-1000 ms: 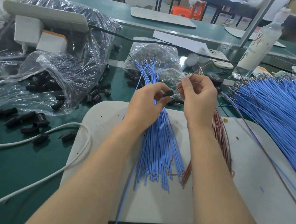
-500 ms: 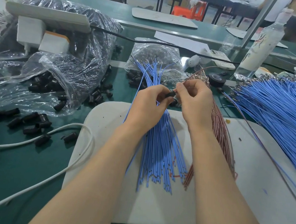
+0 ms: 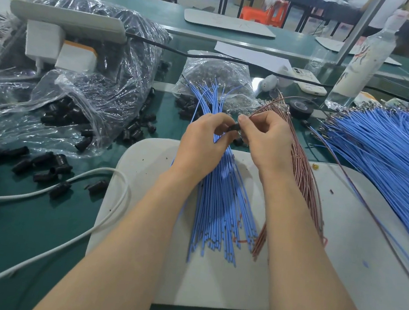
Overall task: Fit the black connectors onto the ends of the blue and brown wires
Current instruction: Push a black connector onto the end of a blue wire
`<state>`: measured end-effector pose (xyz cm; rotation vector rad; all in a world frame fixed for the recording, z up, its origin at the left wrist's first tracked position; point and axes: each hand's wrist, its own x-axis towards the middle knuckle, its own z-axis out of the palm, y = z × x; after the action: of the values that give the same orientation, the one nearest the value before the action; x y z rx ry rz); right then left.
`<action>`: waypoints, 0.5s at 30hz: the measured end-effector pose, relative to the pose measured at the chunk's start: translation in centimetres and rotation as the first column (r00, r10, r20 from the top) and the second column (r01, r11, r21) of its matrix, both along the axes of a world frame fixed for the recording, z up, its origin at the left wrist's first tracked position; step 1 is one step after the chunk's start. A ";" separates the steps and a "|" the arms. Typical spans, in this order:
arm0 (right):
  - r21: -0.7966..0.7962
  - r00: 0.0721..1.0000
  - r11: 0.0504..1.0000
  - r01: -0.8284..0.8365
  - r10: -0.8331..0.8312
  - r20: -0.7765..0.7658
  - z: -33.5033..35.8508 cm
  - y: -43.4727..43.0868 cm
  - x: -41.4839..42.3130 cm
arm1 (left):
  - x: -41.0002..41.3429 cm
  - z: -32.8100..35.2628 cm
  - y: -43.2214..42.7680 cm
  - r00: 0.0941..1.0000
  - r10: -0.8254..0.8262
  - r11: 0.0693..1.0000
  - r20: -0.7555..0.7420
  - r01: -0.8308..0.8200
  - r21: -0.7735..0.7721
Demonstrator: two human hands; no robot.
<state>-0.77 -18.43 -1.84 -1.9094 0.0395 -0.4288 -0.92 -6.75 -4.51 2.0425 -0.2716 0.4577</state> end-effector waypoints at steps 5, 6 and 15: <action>0.353 0.999 0.934 -0.053 0.052 0.010 0.6 -0.1 -0.2 | -0.2 0.1 0.0 1.000 -0.021 1.000 -0.004 0.021 -0.007; 0.429 0.999 0.902 -0.045 0.040 0.022 0.7 -0.2 -0.2 | -0.2 0.1 -0.1 1.000 -0.024 1.000 -0.003 0.024 -0.007; 0.240 0.997 0.971 0.009 -0.028 0.076 0.2 -0.1 0.1 | -0.5 0.5 -0.1 1.000 -0.010 0.998 0.019 0.011 -0.054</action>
<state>-0.71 -18.55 -1.67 -1.6543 0.0546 -0.4887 -1.42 -6.80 -3.97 1.9841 -0.2782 0.4730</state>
